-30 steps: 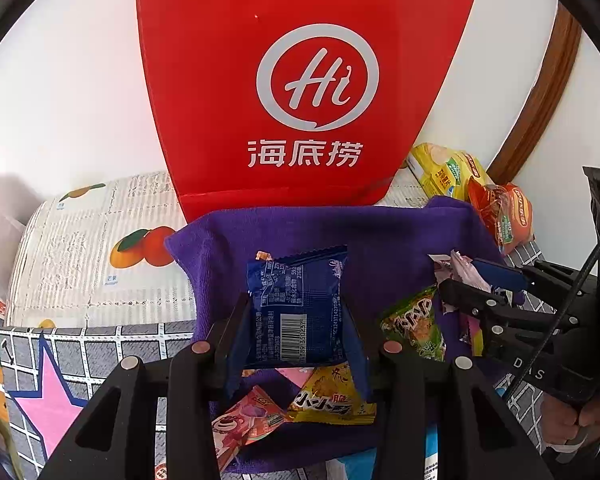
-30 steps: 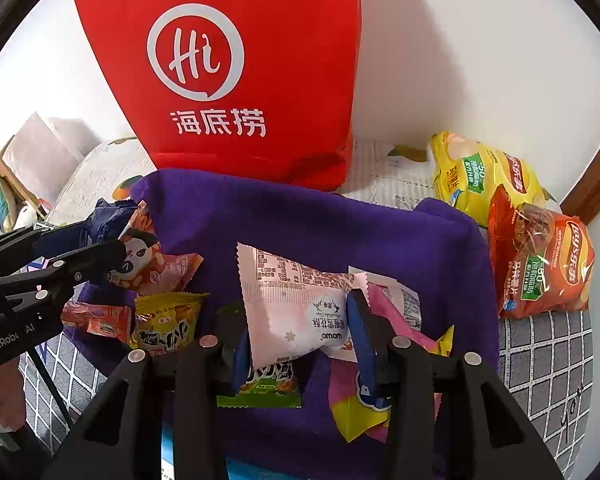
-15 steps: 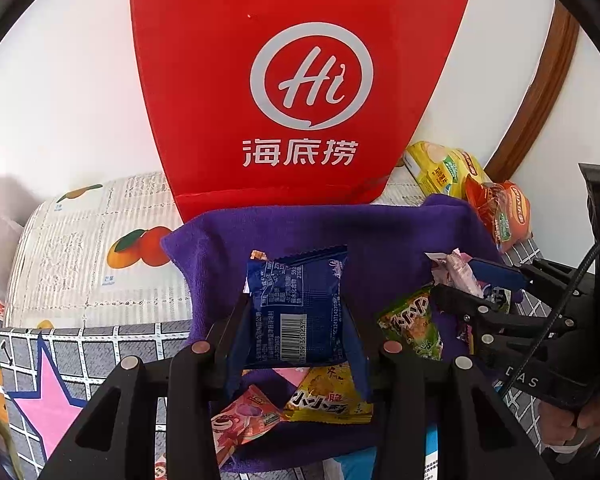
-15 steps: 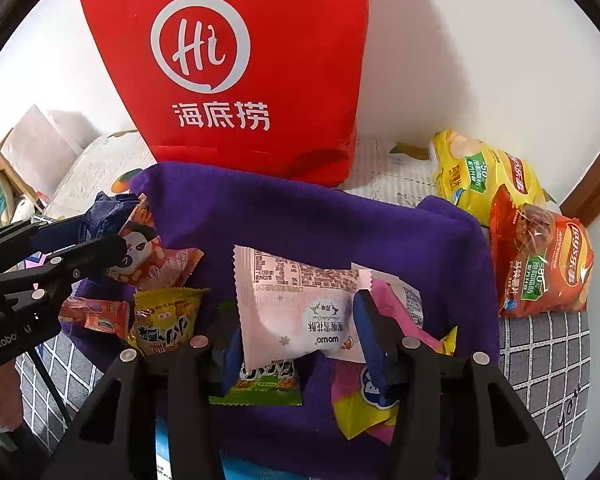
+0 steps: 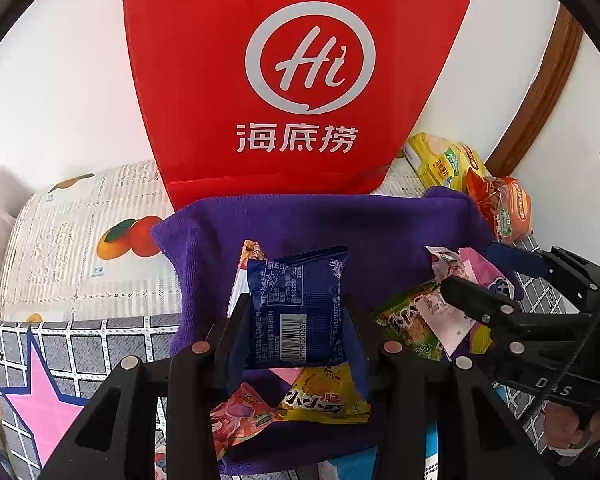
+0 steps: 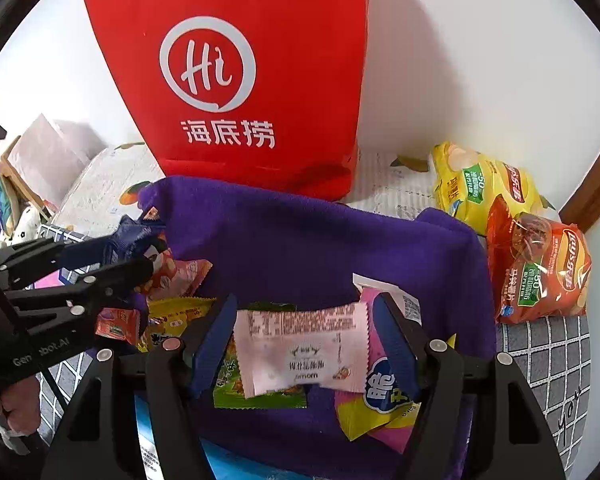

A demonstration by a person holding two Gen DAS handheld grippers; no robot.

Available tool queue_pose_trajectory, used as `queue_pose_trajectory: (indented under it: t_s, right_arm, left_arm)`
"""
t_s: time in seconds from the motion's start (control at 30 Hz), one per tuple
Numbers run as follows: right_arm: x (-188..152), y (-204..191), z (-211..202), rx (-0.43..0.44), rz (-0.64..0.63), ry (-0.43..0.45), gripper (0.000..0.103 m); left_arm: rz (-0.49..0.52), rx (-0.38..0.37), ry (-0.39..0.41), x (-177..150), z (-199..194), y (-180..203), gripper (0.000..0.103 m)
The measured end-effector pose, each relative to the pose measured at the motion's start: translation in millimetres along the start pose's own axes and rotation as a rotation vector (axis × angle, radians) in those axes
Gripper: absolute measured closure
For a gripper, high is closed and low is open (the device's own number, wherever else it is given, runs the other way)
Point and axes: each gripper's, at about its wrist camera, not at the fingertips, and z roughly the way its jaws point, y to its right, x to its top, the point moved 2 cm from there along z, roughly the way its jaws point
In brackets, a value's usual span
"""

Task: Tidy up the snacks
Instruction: 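Open the right gripper onto the towel while the left lowers the blue packet, then open the left gripper to drop the blue packet while both withdraw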

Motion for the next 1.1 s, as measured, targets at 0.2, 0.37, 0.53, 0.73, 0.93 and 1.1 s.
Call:
queue_pose_trajectory:
  t_s: [0.2, 0.37, 0.53, 0.73, 0.93, 1.1]
  right_arm:
    - [2.8, -0.6, -10.2, 0.001, 0.003, 0.033, 0.033]
    - [4.1, -1.6, -14.3, 0.004, 0.006, 0.047, 0.033]
    - [4.2, -3.2, -14.2, 0.005, 0.003, 0.051, 0.033]
    - [3.9, -0.7, -11.9, -0.002, 0.013, 0.042, 0.033]
    - [5.7, 4.8, -22.9, 0.002, 0.035, 0.075, 0.033]
    - [8.1, 9.9, -34.8, -0.010, 0.065, 0.099, 0.033]
  left_arm:
    - [0.002, -0.001, -0.005, -1.5, 1.8, -0.2, 0.062]
    - [0.000, 0.003, -0.006, -1.5, 3.6, -0.3, 0.060]
    - [-0.004, 0.002, -0.007, -0.5, 4.7, -2.5, 0.060]
    - [-0.028, -0.024, -0.020, 1.2, 4.1, -7.9, 0.056]
    - [-0.050, -0.062, -0.028, 2.8, 1.1, -9.7, 0.047]
    - [-0.042, -0.073, -0.005, 4.7, -9.6, -5.4, 0.041]
